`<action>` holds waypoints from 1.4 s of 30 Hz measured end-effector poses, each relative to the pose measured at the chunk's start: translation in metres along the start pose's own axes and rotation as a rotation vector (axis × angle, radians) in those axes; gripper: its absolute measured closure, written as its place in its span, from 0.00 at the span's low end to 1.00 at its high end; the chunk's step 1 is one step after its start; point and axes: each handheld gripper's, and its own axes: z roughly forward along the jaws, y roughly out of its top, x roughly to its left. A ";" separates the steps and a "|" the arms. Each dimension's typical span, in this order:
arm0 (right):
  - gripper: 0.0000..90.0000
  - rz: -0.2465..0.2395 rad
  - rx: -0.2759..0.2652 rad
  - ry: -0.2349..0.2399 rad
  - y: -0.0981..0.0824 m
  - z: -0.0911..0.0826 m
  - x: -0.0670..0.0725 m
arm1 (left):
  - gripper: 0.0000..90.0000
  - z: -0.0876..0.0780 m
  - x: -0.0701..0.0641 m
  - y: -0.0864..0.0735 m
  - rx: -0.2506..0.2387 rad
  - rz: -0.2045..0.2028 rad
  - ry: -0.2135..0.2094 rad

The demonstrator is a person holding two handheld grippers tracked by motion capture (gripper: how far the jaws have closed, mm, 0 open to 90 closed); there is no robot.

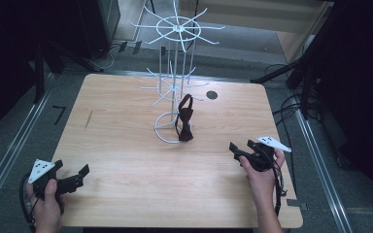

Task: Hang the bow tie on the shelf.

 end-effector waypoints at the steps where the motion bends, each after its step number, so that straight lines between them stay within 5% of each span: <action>1: 0.23 0.001 -0.004 -0.005 -0.001 -0.002 -0.003 | 0.00 0.000 0.000 0.000 0.000 0.000 0.000; 42: 0.17 0.062 0.008 -0.101 -0.060 -0.066 -0.088 | 0.00 -0.001 -0.002 0.000 0.002 0.007 0.006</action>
